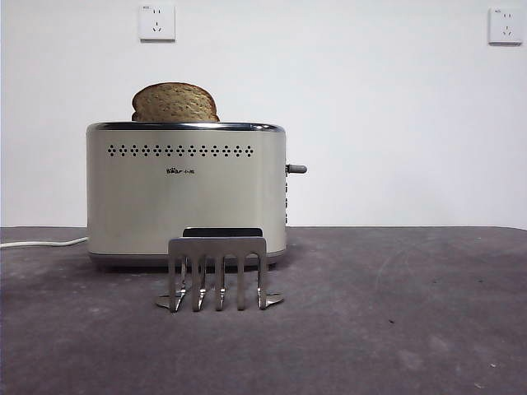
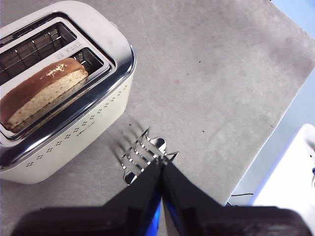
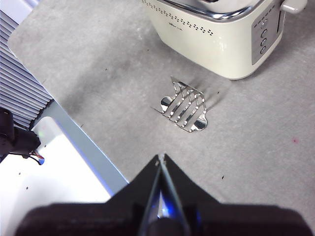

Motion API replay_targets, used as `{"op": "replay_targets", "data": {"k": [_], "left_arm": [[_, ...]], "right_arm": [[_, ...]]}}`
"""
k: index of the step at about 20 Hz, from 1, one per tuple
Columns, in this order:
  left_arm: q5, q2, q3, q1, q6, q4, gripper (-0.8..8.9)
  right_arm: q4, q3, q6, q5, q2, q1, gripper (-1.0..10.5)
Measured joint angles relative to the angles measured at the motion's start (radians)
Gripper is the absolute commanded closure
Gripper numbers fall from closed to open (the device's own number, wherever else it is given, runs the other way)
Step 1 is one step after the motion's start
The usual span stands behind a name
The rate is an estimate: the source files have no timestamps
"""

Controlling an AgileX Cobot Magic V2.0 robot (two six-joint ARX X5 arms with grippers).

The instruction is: Pick up a slice of bread from the rack,put the bread on the toaster,press the button

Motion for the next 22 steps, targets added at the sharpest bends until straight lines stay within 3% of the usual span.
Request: {"op": "replay_targets", "data": {"k": [11, 15, 18, 22], "left_arm": [[-0.019, -0.005, 0.000, 0.008, 0.000, 0.120, 8.17], [-0.078, -0.111, -0.006, 0.033, 0.012, 0.227, 8.17], [-0.075, -0.274, -0.006, 0.115, 0.018, 0.387, 8.17], [-0.074, -0.444, -0.026, 0.290, 0.032, 0.430, 8.17]], "right_arm": [[0.000, 0.000, 0.000, 0.001, 0.000, -0.013, 9.5], [0.000, 0.000, 0.000, 0.001, 0.000, -0.013, 9.5], [0.000, 0.000, 0.000, 0.001, 0.000, -0.016, 9.5], [0.000, 0.000, 0.000, 0.001, 0.000, -0.024, 9.5]]}}
